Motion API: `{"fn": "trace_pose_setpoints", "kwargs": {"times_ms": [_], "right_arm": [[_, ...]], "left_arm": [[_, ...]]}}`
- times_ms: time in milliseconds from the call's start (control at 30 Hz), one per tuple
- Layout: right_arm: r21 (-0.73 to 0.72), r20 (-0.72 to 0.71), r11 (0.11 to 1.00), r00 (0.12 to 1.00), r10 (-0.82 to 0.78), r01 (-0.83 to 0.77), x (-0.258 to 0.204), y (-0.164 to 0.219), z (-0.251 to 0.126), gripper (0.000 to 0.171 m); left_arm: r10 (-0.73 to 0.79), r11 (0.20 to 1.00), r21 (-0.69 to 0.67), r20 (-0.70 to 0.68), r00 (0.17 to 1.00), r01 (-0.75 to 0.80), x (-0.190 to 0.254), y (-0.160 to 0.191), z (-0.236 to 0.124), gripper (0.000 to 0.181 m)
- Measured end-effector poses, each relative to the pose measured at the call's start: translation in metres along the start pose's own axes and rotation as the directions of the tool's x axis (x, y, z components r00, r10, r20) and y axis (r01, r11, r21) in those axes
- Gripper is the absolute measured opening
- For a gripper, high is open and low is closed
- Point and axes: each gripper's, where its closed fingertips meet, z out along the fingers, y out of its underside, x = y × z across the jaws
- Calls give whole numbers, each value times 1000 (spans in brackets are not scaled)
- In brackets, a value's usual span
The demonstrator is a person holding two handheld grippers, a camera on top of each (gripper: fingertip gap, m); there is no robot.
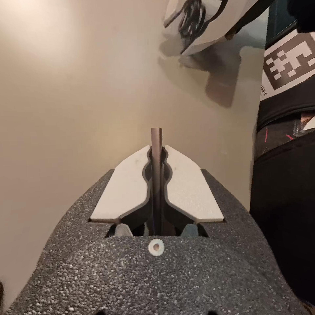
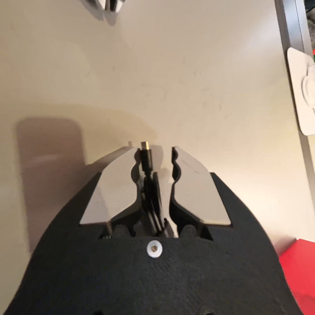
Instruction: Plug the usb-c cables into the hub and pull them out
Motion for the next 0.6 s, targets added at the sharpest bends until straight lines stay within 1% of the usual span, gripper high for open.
{"fn": "trace_pose_setpoints", "kwargs": {"times_ms": [33,133,233,300,400,433,467,500,600], "right_arm": [[14,15,1000,1000,25,-25,2,-1,-7,44],[50,80,988,987,140,-144,14,5,-34,61],[70,163,962,954,252,-266,21,16,-56,62],[32,199,955,938,282,-294,18,29,-57,63],[-121,250,970,939,235,-211,1,56,-44,65],[-163,278,969,933,227,-187,-6,64,-38,58],[-159,311,971,924,223,-181,-11,64,-35,40],[-118,309,972,923,231,-204,-9,59,-35,28],[-109,278,982,944,179,-154,-4,62,-44,24]], "left_arm": [[-6,1000,11,-6,1000,6,2,-2,2,9],[-31,998,54,-8,999,32,2,-5,1,9],[-56,995,82,-4,998,56,0,-6,-1,9],[-49,996,79,14,999,48,-1,-6,0,9],[-46,996,77,40,998,42,-3,-6,2,9],[-50,996,79,45,998,46,-4,-7,2,9],[-54,995,82,50,997,50,-4,-7,2,9],[-58,995,86,54,997,53,-5,-7,1,9],[-65,994,95,79,995,58,-6,-7,1,9]]}}
